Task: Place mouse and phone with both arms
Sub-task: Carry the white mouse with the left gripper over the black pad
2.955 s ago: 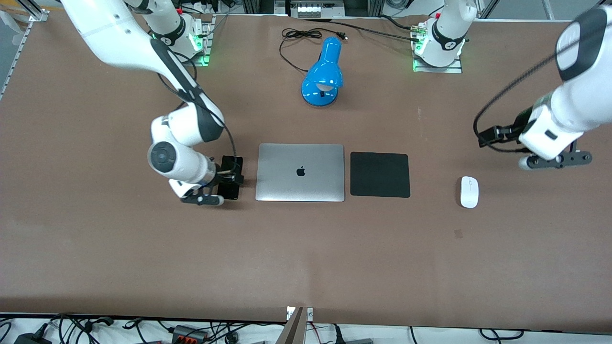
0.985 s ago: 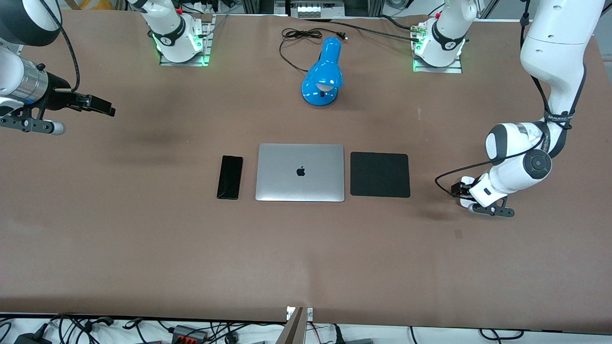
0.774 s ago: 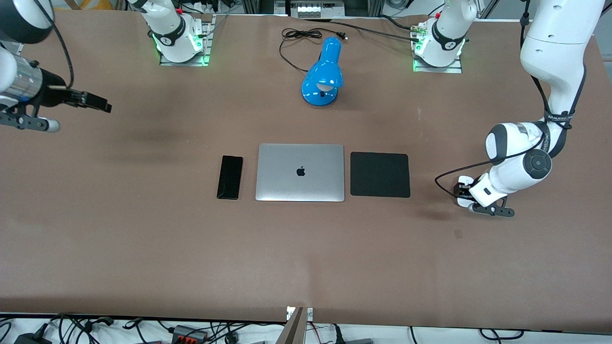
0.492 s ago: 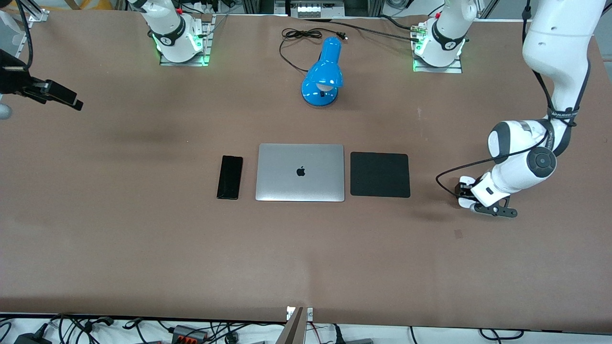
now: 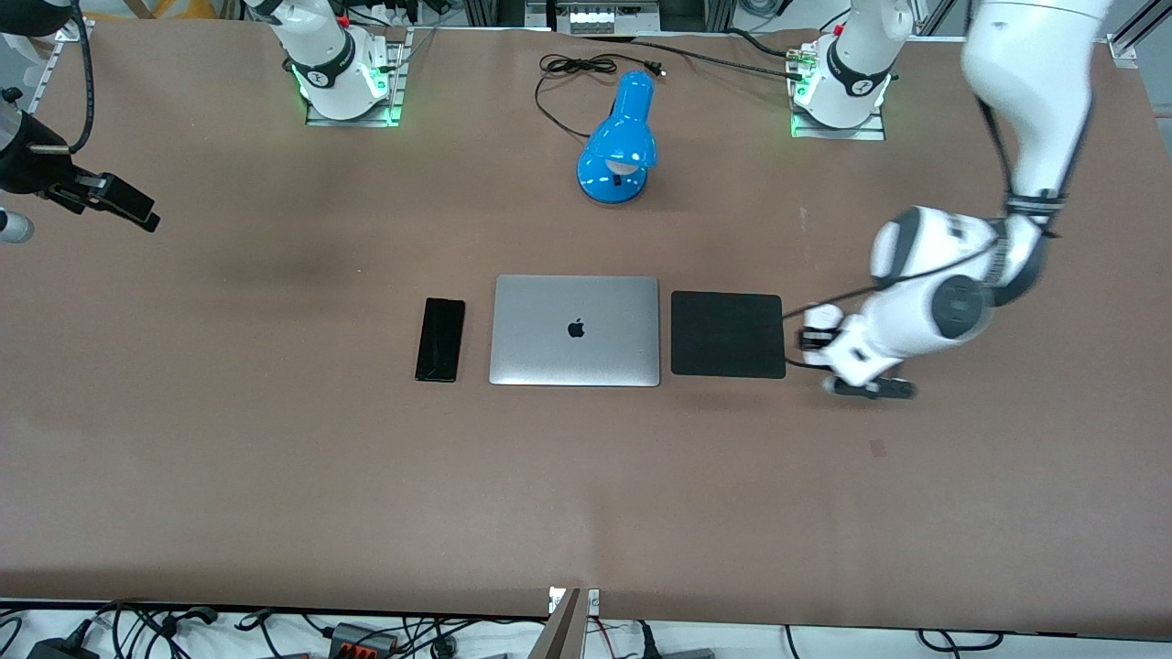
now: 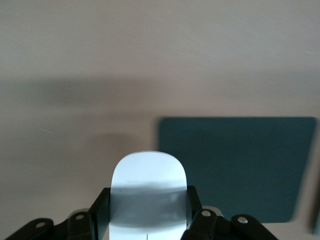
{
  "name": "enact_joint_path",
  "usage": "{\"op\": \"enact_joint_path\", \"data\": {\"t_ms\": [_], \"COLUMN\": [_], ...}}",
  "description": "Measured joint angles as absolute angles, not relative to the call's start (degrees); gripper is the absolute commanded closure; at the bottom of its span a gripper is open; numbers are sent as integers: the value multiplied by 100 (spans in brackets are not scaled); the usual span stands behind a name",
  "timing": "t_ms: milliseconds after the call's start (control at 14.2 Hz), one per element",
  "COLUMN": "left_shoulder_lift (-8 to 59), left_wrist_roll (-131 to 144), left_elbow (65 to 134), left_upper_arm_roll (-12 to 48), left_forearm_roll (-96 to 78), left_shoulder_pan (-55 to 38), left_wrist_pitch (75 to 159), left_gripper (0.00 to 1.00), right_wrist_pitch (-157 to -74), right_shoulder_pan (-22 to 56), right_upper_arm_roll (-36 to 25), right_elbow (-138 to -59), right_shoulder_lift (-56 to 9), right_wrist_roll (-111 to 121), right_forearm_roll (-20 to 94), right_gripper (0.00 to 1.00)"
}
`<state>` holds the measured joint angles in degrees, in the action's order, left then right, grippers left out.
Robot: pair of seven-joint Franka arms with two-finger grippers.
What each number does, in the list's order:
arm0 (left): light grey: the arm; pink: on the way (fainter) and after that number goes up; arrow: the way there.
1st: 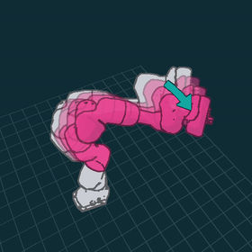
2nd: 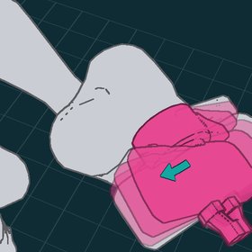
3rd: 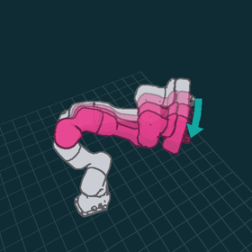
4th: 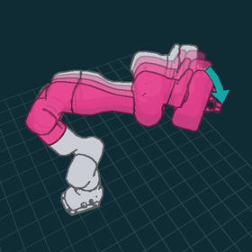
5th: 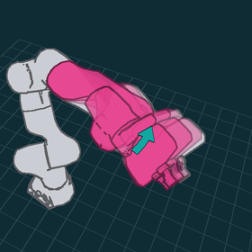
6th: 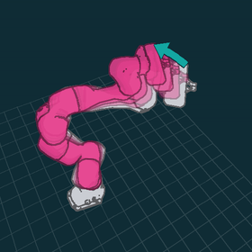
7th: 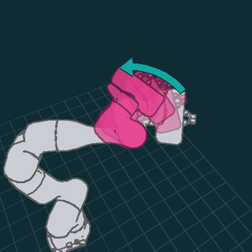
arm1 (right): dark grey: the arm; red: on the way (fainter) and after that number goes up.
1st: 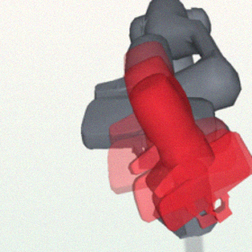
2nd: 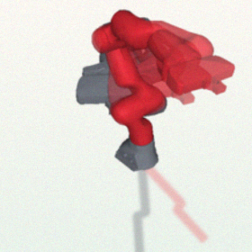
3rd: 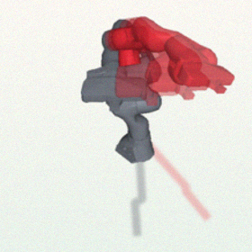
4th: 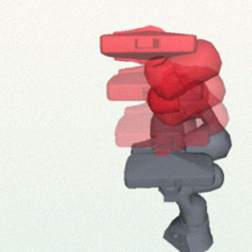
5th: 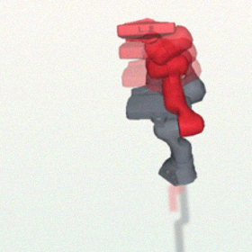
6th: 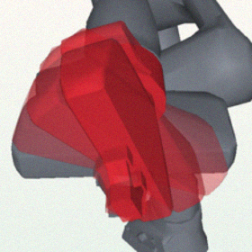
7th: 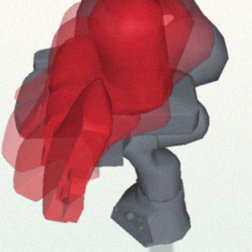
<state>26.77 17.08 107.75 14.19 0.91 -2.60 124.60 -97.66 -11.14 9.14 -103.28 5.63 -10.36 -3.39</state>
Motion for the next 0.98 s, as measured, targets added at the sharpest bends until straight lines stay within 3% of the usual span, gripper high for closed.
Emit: {"op": "enact_joint_path", "data": {"t_ms": [211,563,633,774,844,985], "left_shoulder_lift": [2881,3355,3426,3453,3454,3447], "left_wrist_roll": [2913,3918,4036,4116,4126,4150], "left_elbow": [10808,10867,10882,10884,10884,10878], "left_upper_arm_roll": [1446,1447,1447,1447,1445,1439], "left_forearm_roll": [846,1553,1621,1664,1713,1977], "left_shoulder_pan": [-926,-1192,-1203,-1208,-1209,-1200], "left_wrist_pitch": [12736,13394,13500,13543,13556,13574], "left_gripper": [67,67,60,17,0,0], "right_wrist_pitch": [-10019,-10060,-10077,-10117,-10121,-10121], "right_shoulder_pan": [-1053,-1052,-1050,-1041,-1044,-1052], "right_upper_arm_roll": [961,955,956,957,949,903], "right_elbow": [-10330,-10310,-10297,-10243,-10196,-10122], "right_shoulder_lift": [561,557,552,489,427,312], "right_wrist_roll": [-898,-854,-846,-840,-840,-831], "right_forearm_roll": [-373,-373,-372,-244,17,431], "right_gripper": [0,0,0,0,0,0]}}
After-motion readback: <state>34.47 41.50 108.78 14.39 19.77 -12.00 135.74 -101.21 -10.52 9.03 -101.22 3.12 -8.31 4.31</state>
